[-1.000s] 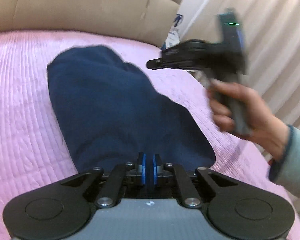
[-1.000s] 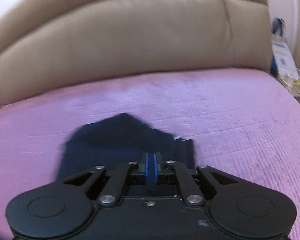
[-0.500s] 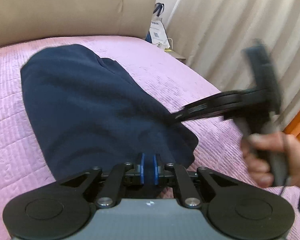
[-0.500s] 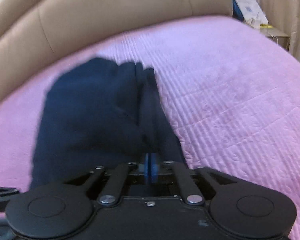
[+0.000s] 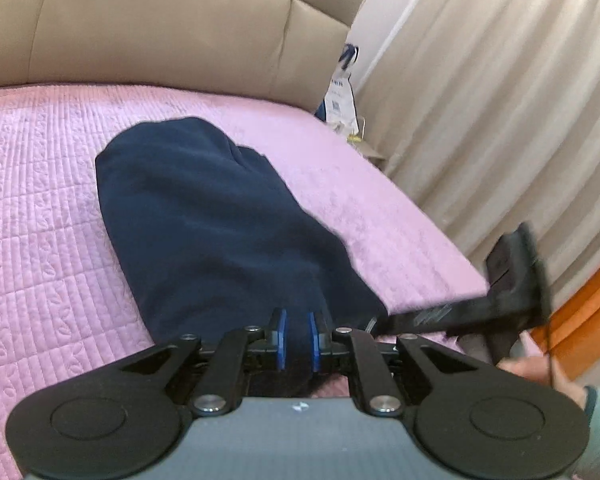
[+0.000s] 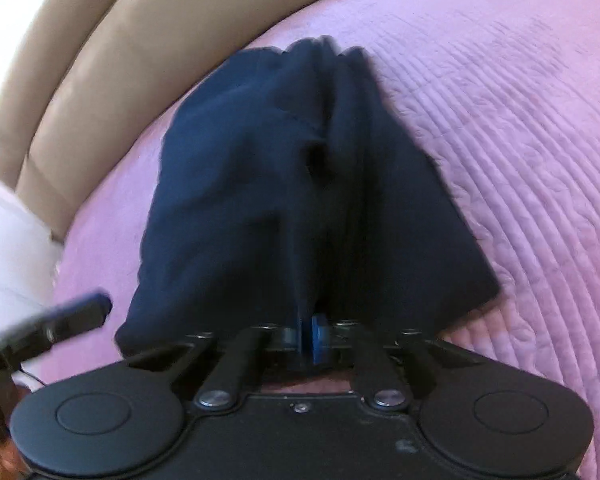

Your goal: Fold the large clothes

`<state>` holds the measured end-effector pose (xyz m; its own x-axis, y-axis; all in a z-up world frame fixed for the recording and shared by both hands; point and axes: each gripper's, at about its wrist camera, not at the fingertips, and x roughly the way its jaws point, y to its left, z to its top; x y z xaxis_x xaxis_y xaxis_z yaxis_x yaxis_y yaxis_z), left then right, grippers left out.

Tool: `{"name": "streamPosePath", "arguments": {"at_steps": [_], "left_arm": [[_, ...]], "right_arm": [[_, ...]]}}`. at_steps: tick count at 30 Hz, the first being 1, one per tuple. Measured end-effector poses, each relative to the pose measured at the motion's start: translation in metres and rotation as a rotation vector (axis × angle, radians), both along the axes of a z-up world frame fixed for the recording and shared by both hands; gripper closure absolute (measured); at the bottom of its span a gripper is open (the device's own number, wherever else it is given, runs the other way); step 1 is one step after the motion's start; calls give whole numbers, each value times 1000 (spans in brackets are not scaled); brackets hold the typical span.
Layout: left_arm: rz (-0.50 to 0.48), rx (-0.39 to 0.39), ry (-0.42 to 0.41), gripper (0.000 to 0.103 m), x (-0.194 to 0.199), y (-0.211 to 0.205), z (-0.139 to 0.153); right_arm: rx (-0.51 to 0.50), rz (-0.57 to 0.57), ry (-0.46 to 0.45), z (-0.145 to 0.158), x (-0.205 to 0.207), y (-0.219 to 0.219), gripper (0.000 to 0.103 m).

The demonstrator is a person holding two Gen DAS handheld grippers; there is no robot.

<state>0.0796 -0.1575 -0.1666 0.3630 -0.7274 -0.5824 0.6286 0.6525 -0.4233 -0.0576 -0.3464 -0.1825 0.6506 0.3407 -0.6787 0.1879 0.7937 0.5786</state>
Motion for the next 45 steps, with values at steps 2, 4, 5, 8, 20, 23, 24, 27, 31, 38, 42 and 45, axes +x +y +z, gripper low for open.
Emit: {"name": "streamPosePath", "arguments": {"at_steps": [2, 4, 5, 8, 20, 23, 24, 27, 31, 38, 42, 45], "left_arm": [[-14, -35, 8, 90, 2, -1, 3], [-8, -49, 5, 90, 8, -6, 2], [1, -53, 8, 91, 11, -9, 0], [-55, -55, 132, 91, 25, -31, -20], [-119, 61, 118, 100, 25, -61, -53], [-124, 75, 91, 100, 22, -63, -52], [-125, 78, 89, 100, 20, -67, -53], [-128, 66, 100, 100, 22, -64, -53], [-138, 38, 111, 100, 24, -56, -52], [-84, -33, 171, 100, 22, -38, -55], [-78, -14, 143, 100, 18, -42, -55], [-78, 17, 122, 100, 14, -50, -53]], "right_arm": [[-141, 5, -64, 33, -6, 12, 95], [-264, -23, -130, 69, -17, 13, 97], [-294, -33, -147, 81, -22, 10, 98], [-329, -54, -97, 80, -20, -2, 98], [-324, -105, -144, 85, 17, 6, 80], [-383, 10, -206, 93, 75, 32, 80], [-379, 47, -204, 86, 97, 39, 82], [-416, 134, -140, 48, 157, 56, 103], [-630, 65, -122, 26, 161, 49, 103], [-602, -60, -12, 34, 95, 10, 85], [-548, 12, -132, 64, 51, 50, 85], [-542, 30, -31, 34, 46, 61, 93]]}}
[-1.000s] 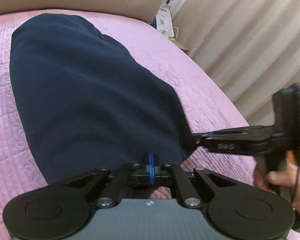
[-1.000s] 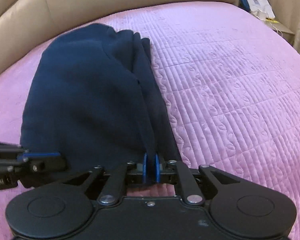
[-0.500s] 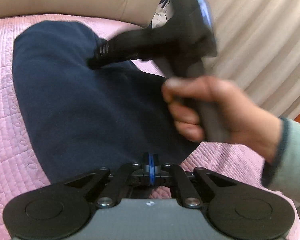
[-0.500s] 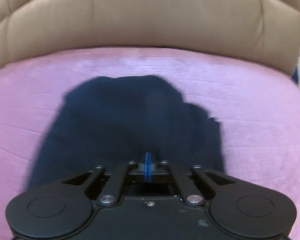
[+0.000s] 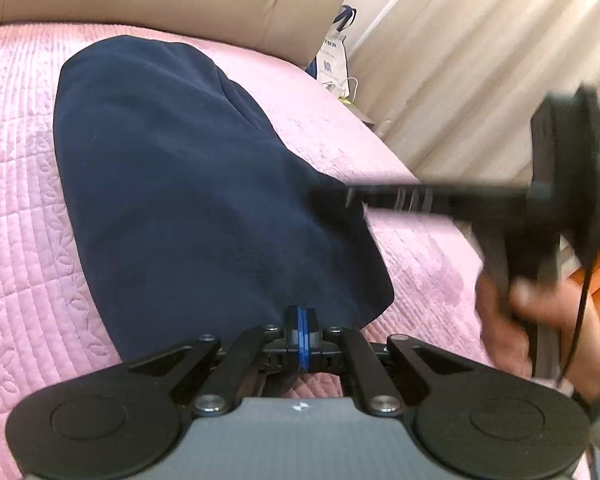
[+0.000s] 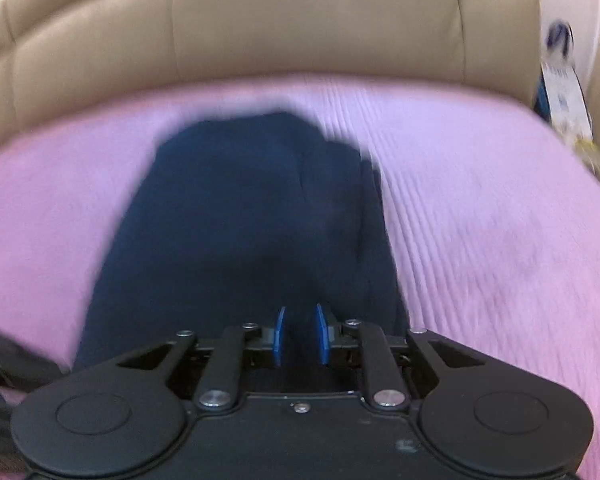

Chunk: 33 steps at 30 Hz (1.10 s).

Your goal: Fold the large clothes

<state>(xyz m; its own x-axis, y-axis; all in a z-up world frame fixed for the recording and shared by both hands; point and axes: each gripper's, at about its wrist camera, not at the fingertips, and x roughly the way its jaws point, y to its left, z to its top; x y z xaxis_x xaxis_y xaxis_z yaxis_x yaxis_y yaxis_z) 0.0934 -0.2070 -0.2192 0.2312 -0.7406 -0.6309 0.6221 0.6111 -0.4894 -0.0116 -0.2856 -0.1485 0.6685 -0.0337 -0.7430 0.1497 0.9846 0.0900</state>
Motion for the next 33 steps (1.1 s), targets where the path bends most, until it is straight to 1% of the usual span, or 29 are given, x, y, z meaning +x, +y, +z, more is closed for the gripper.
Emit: {"name": "streamPosePath", "arguments": {"at_steps": [1, 2, 3, 4, 5, 6, 7, 8, 9, 10, 11, 12, 13, 14, 15, 17, 19, 20, 22, 23, 24, 25, 26, 29, 30, 31, 33], "left_arm": [[-2, 4, -2, 100, -1, 2, 1], [-7, 6, -4, 100, -3, 2, 3], [-14, 10, -5, 100, -4, 4, 6], [-24, 15, -11, 100, -5, 5, 8], [-28, 19, -25, 99, -8, 8, 12], [-27, 17, -41, 98, -11, 12, 18], [-25, 9, -47, 94, -13, 15, 23], [-18, 0, -52, 92, -15, 20, 30], [-4, -3, -63, 85, -17, 25, 38], [17, 0, -81, 72, -19, 29, 46], [41, 8, -102, 64, -20, 34, 54], [76, 20, -129, 49, -22, 38, 61], [115, 33, -152, 36, -22, 42, 66], [159, 46, -168, 31, -22, 47, 70], [201, 51, -167, 23, -20, 50, 72], [243, 20, -115, 21, -7, 56, 73], [257, -42, -4, 21, 9, 59, 63], [263, -90, 58, 21, 17, 61, 55], [308, -213, 229, 22, 37, 70, 26], [339, -242, 284, 22, 45, 74, 13], [372, -258, 311, 22, 49, 78, 4], [388, -261, 312, 22, 54, 80, 2], [399, -245, 295, 21, 55, 81, 1], [381, -135, 261, 21, 59, 74, -3], [368, -105, 259, 21, 60, 71, -8], [358, -97, 265, 20, 61, 70, -13], [353, -140, 304, 19, 64, 69, -24]], "right_arm": [[-22, -25, 53, -16, -2, -4, 94], [-15, -60, 87, -27, -5, -12, 95], [18, -88, 89, -30, -11, -22, 81], [79, -119, 82, -28, -19, -34, 70], [112, -133, 78, -24, -25, -42, 62], [132, -135, 65, -18, -32, -47, 57], [134, -130, 53, -10, -40, -50, 55], [127, -119, 45, -3, -48, -52, 48], [118, -104, 35, 4, -53, -53, 31], [110, -92, 23, 10, -57, -51, 24], [105, -82, 6, 14, -60, -51, 21], [107, -67, -17, 18, -59, -54, 21], [115, -56, -40, 22, -58, -55, 21], [130, -51, -55, 24, -56, -57, 19], [149, -49, -66, 26, -52, -55, 17], [202, -44, -81, 24, -45, -60, 15], [255, -45, -79, 15, -31, -66, 14], [279, -55, -77, 10, -23, -71, 13], [361, -104, -88, 0, -16, -80, 12], [400, -119, -84, -5, -13, -84, 11], [432, -122, -73, -9, -11, -87, 10], [451, -118, -64, -12, -6, -92, 9], [457, -113, -59, -16, -3, -94, 7], [432, -76, -48, -30, 5, -94, 1], [428, -63, -51, -36, 6, -94, 1], [436, -54, -49, -40, 7, -95, 1], [484, -42, -37, -48, 10, -99, 0]]}}
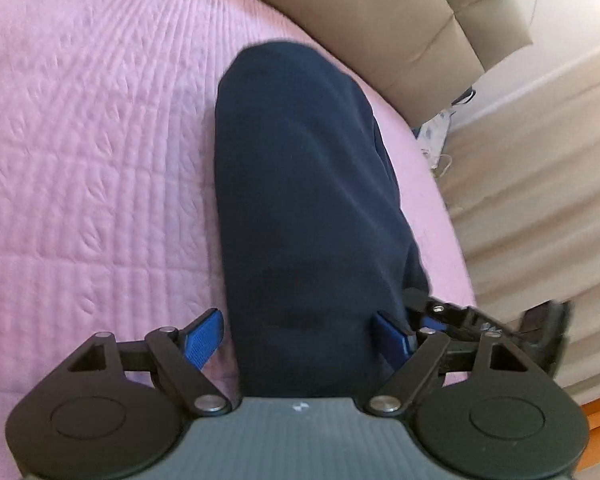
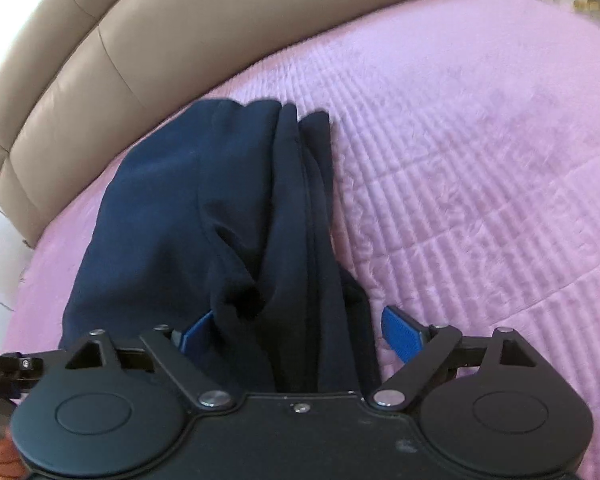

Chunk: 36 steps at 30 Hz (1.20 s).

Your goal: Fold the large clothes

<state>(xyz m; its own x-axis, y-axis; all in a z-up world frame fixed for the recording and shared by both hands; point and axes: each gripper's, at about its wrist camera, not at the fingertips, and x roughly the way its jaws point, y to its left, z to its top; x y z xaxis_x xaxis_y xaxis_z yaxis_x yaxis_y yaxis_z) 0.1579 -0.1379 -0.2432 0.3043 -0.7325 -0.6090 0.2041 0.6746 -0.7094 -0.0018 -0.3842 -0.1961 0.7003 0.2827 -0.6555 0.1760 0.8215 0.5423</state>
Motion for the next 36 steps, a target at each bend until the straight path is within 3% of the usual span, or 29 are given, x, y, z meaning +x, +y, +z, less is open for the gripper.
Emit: {"name": "streamPosePath", "arguments": {"at_steps": [6, 9, 12, 13, 14, 15, 16, 18, 20, 24, 28, 32, 36], "left_arm": [[62, -158, 83, 10, 7, 2, -24], [61, -156, 70, 9, 6, 0, -30], [49, -111, 47, 7, 12, -15, -25], [48, -71, 39, 12, 12, -21, -21], [51, -32, 25, 16, 12, -26, -18], [52, 6, 5, 27, 11, -29, -13], [47, 33, -18, 38, 8, -30, -7], [35, 51, -64, 49, 4, -27, 3], [28, 39, -108, 51, -3, -20, 19], [14, 1, -232, 52, -23, 16, 67], [6, -32, -293, 52, -56, 76, 104], [13, -22, -298, 51, -97, 131, 127], [16, -7, -253, 50, -136, 175, 120]], "right_arm": [[104, 63, -4, -4, 12, -13, 0], [124, 79, 2, -8, 17, -16, 0], [71, 65, 14, -4, 20, -5, 0], [49, 66, 20, -1, 21, 0, 2], [45, 69, 21, 2, 21, 4, 18], [68, 80, 20, 2, 23, 7, 40], [114, 86, 20, 5, 23, 9, 44], [111, 94, 3, 15, 21, 20, 49], [83, 112, -19, 30, 17, 34, 50], [111, 143, -102, 67, -6, 66, 50], [142, 176, -185, 104, -38, 111, 50], [148, 210, -186, 119, -65, 161, 50], [122, 241, -137, 114, -89, 204, 50]]}}
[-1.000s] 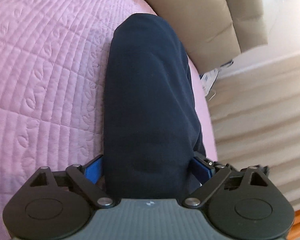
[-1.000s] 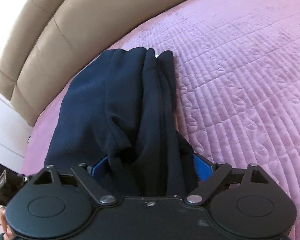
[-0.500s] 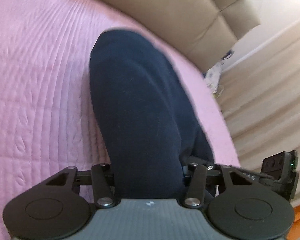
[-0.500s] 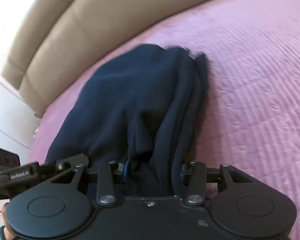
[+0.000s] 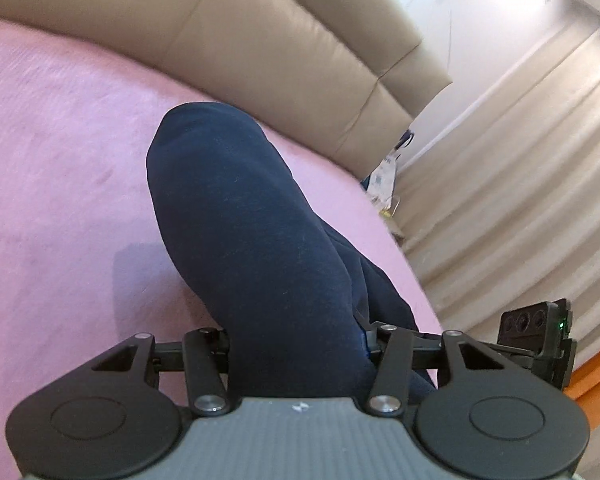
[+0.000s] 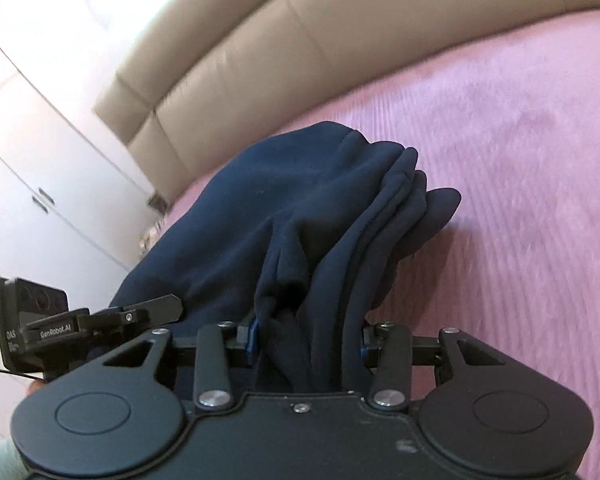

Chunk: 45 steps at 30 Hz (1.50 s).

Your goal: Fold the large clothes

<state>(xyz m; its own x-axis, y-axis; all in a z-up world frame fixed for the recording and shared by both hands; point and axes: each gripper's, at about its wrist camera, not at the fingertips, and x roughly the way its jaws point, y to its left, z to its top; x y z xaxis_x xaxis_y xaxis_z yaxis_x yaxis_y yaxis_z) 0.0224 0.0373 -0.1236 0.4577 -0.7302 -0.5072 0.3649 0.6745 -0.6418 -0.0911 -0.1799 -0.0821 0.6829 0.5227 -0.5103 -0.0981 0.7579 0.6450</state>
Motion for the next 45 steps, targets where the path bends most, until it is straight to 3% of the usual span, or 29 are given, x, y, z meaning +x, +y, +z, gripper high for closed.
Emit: {"name": "streamPosePath", "arguments": {"at_steps": [3, 4, 6, 8, 10, 13, 15, 17, 19, 20, 21, 22, 23, 24, 26, 27, 29, 32, 34, 37, 39, 42, 45], "left_arm": [[31, 53, 57, 46, -11, 21, -30], [63, 106, 109, 44, -11, 24, -46], [102, 234, 254, 36, -7, 26, -86], [124, 172, 310, 34, -15, 39, -91], [117, 198, 289, 33, -22, 47, -73], [120, 302, 219, 39, -34, 60, -40], [134, 328, 154, 41, -40, 57, -20], [131, 338, 72, 51, -48, 48, -3], [95, 333, 0, 72, -53, 34, 6], [65, 325, -18, 77, -56, 22, 8], [16, 324, -16, 88, -60, 13, 6], [-35, 343, 5, 92, -63, 6, 0], [-73, 370, 19, 93, -68, -1, -8], [-100, 389, 24, 93, -75, -6, -13], [-139, 428, 14, 93, -85, -14, -23], [-142, 439, 9, 93, -89, -15, -25], [-153, 448, 7, 93, -89, -15, -31], [-178, 477, -8, 94, -98, -21, -28], [-213, 509, -38, 94, -103, -26, -24], [-243, 468, -9, 94, -112, -24, -25], [-226, 484, -20, 94, -115, -22, -28], [-208, 459, 19, 94, -112, -17, -31], [-201, 422, 51, 95, -115, -11, -21]], "right_arm": [[-47, -20, 105, -34, -1, 24, 50], [-70, -27, 167, -51, 1, 31, 50], [-96, -22, 292, -75, 1, 40, 34], [-111, -37, 296, -68, -8, 41, 30], [-161, -46, 272, -48, -18, 39, 24], [-217, -70, 239, -19, -23, 49, 24], [-242, -69, 196, -6, -24, 59, 24], [-308, -69, 139, 6, -19, 79, 24], [-438, -70, 73, 13, -19, 104, 25], [-500, -73, 55, 13, -18, 116, 31], [-542, -77, 54, 10, -16, 127, 46], [-559, -71, 64, 4, -14, 135, 56], [-566, -64, 83, -5, -14, 140, 78], [-584, -62, 107, -13, -12, 145, 89], [-628, -85, 145, -28, -16, 148, 95], [-627, -93, 166, -33, -22, 145, 103], [-573, -126, 232, -50, -23, 134, 103], [-476, -189, 268, -44, -29, 120, 103], [-428, -226, 246, -31, -39, 116, 103], [-435, -211, 214, -21, -50, 127, 99], [-492, -205, 289, -34, -51, 135, 100], [-390, -201, 463, -68, -53, 123, 102], [-362, -210, 429, -45, -67, 116, 97]]}}
